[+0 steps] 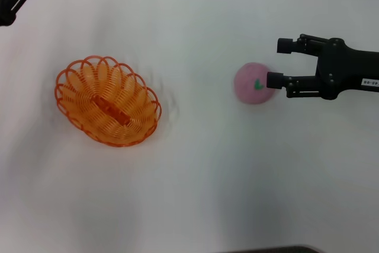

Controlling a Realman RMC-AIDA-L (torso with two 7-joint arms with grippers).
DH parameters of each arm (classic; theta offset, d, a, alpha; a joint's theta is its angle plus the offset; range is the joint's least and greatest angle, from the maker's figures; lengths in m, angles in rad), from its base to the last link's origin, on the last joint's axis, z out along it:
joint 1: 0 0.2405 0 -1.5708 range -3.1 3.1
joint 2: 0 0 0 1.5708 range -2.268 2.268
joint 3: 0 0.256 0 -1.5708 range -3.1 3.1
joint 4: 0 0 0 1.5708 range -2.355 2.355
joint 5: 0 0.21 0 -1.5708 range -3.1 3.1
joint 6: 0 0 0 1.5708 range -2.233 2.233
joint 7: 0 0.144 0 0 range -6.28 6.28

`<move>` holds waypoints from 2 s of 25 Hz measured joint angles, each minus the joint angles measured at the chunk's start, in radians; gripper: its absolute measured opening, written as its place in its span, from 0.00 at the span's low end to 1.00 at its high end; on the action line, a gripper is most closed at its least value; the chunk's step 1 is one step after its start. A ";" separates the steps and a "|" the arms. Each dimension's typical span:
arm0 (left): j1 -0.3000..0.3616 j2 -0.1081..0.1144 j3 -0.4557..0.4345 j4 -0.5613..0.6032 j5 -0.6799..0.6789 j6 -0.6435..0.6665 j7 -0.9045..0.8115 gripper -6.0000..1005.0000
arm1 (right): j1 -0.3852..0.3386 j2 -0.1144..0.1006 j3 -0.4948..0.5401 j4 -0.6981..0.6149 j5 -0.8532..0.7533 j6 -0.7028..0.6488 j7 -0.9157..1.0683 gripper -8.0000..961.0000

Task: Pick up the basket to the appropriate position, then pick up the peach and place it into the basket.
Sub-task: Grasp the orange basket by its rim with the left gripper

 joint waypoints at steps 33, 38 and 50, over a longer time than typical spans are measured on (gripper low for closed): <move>-0.215 0.048 0.489 0.923 1.185 0.123 -1.433 0.78 | -0.005 0.001 0.006 0.002 0.003 0.025 -0.013 0.98; -0.295 0.056 0.515 0.916 1.321 0.217 -1.442 0.78 | -0.003 0.001 0.006 0.002 0.004 0.025 -0.013 0.98; -0.368 0.062 0.595 0.855 1.414 0.290 -1.488 0.78 | 0.005 0.002 0.006 0.002 0.006 0.023 -0.021 0.98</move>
